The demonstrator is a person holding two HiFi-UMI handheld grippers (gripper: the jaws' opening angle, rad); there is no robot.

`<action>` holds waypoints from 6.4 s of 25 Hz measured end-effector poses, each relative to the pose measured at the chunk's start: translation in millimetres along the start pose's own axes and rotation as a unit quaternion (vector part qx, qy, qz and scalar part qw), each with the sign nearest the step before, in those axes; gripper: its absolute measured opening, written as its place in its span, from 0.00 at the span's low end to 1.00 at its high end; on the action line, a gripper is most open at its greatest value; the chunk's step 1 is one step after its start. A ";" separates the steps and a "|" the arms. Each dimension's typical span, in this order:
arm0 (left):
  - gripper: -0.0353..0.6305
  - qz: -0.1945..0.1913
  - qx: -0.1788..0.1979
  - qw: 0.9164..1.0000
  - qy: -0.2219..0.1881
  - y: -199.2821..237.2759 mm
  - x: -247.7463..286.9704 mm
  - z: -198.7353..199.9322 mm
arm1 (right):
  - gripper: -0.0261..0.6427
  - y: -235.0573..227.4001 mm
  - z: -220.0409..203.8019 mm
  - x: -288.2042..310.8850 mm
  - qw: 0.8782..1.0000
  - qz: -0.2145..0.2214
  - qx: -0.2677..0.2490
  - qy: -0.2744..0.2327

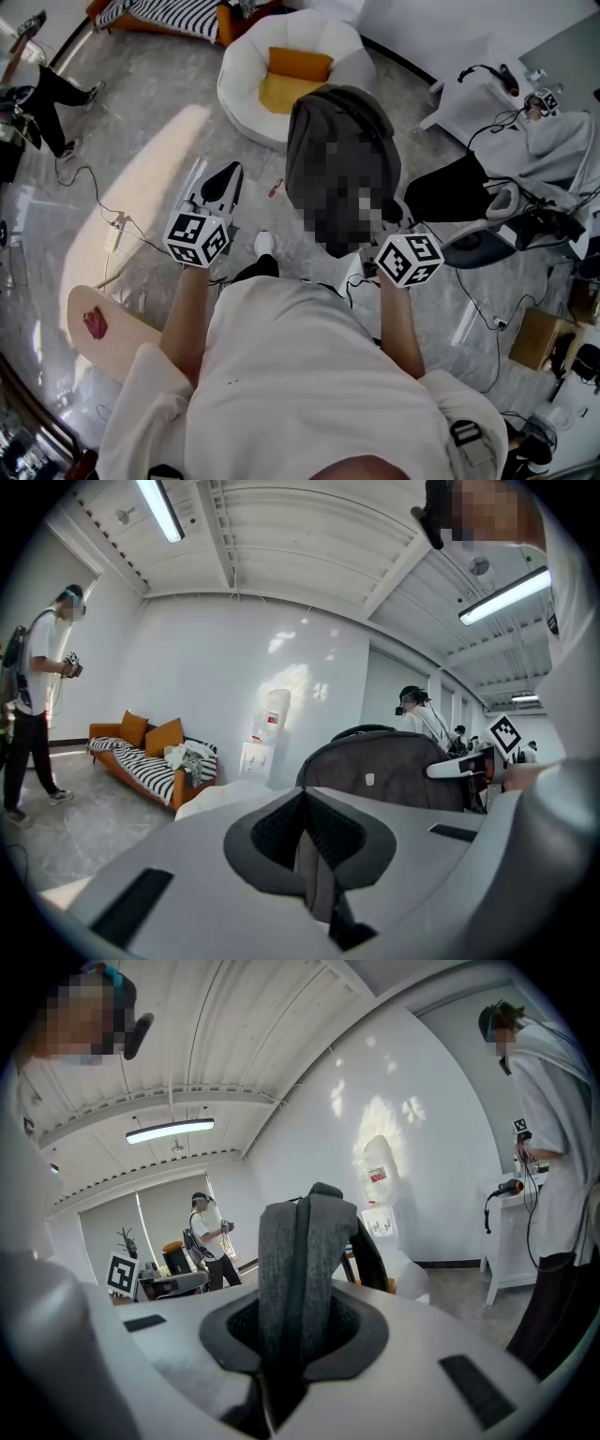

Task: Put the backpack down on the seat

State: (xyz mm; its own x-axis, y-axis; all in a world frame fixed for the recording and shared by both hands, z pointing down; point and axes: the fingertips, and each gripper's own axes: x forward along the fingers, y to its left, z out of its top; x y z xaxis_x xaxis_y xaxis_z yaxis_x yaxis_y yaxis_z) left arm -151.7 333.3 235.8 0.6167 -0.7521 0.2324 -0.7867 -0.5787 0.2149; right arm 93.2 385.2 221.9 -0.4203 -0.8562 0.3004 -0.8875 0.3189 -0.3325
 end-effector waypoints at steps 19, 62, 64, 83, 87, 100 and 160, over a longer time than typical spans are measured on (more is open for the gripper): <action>0.08 -0.034 -0.009 0.999 0.002 102.8 26.5 17.1 | 0.16 21.8 25.3 81.8 0.998 -0.050 0.016 -0.015; 0.08 0.020 -0.011 1.000 0.005 164.8 163.4 67.6 | 0.16 -88.0 111.6 244.8 1.000 0.011 0.003 0.008; 0.08 0.026 -0.012 1.000 0.005 166.1 179.6 72.9 | 0.16 -99.4 118.7 256.0 1.000 0.019 0.000 0.010; 0.08 0.045 -0.013 0.999 0.022 161.0 313.3 93.2 | 0.16 -210.4 142.4 335.9 0.998 0.049 0.007 0.041; 0.08 0.054 -0.008 0.998 0.027 164.4 312.8 92.1 | 0.16 -213.1 140.6 340.3 0.998 0.051 0.003 0.041; 0.08 0.041 -0.015 0.998 0.049 187.9 345.3 82.0 | 0.16 -231.4 124.9 379.5 0.998 0.039 0.009 0.056; 0.08 -0.079 -0.046 0.980 0.178 466.8 626.3 -138.7 | 0.15 -312.4 -108.4 776.2 0.984 0.045 0.096 0.146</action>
State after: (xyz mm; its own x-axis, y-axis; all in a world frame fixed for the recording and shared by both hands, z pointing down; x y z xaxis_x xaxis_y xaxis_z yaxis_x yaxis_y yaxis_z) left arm -128.9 -364.0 613.3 0.7142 -0.4881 0.5018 -0.6846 -0.6366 0.3552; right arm 23.8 -335.0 655.9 -0.5572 -0.6661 0.4958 -0.8034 0.2815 -0.5246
